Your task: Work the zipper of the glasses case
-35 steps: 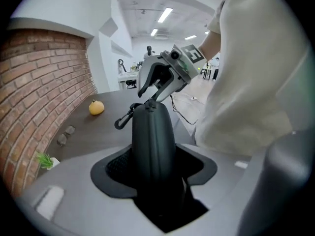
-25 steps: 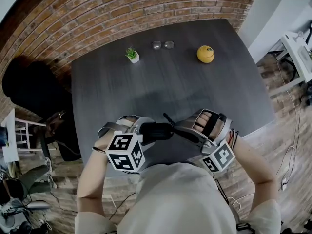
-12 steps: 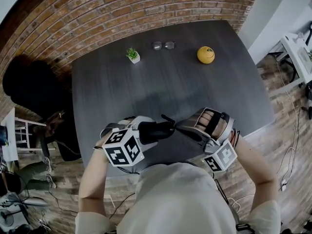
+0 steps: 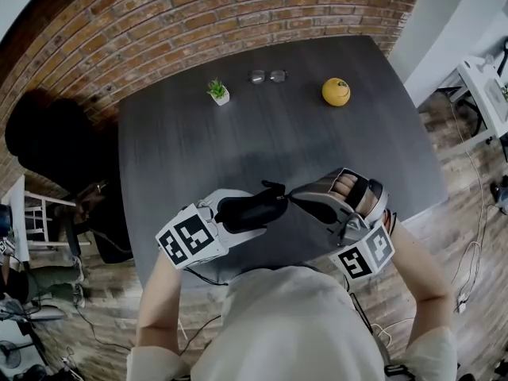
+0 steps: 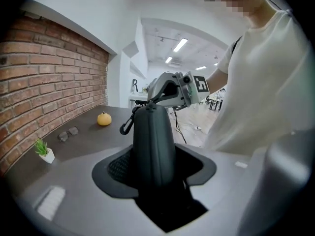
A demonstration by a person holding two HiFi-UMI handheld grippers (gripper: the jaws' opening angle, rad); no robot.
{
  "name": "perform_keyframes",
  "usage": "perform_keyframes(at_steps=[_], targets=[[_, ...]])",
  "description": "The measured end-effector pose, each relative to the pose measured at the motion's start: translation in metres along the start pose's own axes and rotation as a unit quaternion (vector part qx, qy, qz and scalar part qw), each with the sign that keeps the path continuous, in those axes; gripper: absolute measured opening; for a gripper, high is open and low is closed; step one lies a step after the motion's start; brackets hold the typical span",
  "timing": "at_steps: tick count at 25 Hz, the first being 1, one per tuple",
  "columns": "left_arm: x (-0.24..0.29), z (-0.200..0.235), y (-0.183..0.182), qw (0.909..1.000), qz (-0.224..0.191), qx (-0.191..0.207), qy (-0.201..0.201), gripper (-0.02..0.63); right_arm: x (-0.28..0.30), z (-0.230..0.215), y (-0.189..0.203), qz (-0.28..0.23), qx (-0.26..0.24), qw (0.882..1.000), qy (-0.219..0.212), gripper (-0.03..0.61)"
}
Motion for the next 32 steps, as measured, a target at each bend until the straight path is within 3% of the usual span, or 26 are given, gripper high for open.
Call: perform_keyframes(at_steps=[8, 17, 27, 32], targets=[[-0.011, 0.004, -0.001, 0.9965, -0.07, -0.043, -0.014, 0.242, 0.0, -0.012, 0.001, -0.005, 0.041, 0.999, 0.009, 0.002], [-0.014, 0.011, -0.003, 0.9851, -0.145, -0.093, -0.006, 0.242, -0.003, -0.019, 0.007, -0.016, 0.107, 0.994, 0.025, 0.002], [-0.017, 0.017, -0.002, 0.9588, -0.236, -0.157, -0.025, 0.241, 0.0, -0.021, 0.009, -0.03, 0.179, 0.981, 0.07, 0.002], [-0.017, 0.02, 0.001, 0.9393, -0.28, -0.195, -0.031, 0.241, 0.004, -0.022, 0.007, -0.031, 0.2, 0.976, 0.084, 0.002]])
Point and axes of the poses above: the fingertips, and each gripper's own axes: x forward along the fingers, z to its left, y out of its underside, the point moved 10 cm from there along -x, backward along the fingers, and after that the axes turned 12 degrees about x, right-handed, at the moved point
